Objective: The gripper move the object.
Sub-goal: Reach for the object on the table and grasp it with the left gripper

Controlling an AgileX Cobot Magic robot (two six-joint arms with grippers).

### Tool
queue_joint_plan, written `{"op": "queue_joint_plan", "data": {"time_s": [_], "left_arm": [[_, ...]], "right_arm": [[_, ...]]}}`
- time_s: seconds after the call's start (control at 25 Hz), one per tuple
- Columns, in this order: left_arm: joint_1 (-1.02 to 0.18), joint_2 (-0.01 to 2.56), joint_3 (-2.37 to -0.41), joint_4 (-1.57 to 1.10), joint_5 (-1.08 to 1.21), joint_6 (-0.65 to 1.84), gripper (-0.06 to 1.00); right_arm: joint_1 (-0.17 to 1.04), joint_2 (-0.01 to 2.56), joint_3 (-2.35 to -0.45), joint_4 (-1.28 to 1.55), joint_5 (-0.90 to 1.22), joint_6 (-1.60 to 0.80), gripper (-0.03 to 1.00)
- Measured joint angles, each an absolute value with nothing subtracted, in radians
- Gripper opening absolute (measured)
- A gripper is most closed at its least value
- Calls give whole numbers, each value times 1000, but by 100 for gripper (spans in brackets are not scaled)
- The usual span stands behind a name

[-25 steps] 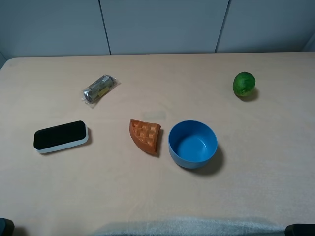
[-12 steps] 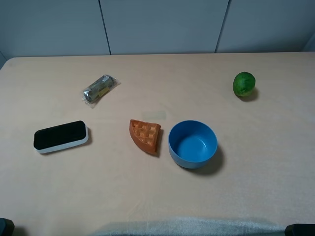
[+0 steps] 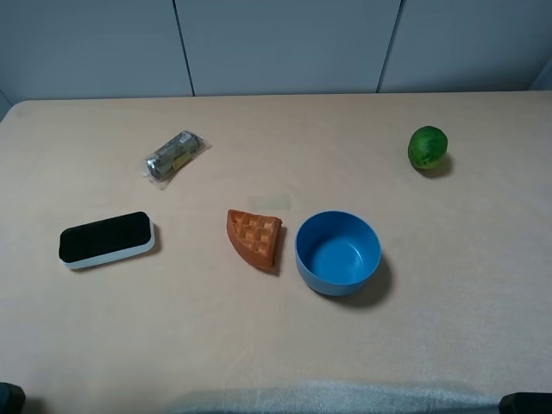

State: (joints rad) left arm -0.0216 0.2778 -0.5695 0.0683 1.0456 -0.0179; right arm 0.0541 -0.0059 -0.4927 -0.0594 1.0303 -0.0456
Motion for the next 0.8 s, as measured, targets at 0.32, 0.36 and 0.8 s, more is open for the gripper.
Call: {"op": "queue_joint_plan", "data": {"time_s": [0.32,0.36,0.8], "left_arm": [[-22,671,-737,67,1032,-18,77],[-22,721,-759,67,1024,-17,77],[-22,1179,-987,67,897,57,77]], "right_arm": [[54,-6,-493,-59,1030,-46,69],[54,-6,-493,-59,1030,-46,69],[54,-6,-493,-59,1030,-46,69]]}}
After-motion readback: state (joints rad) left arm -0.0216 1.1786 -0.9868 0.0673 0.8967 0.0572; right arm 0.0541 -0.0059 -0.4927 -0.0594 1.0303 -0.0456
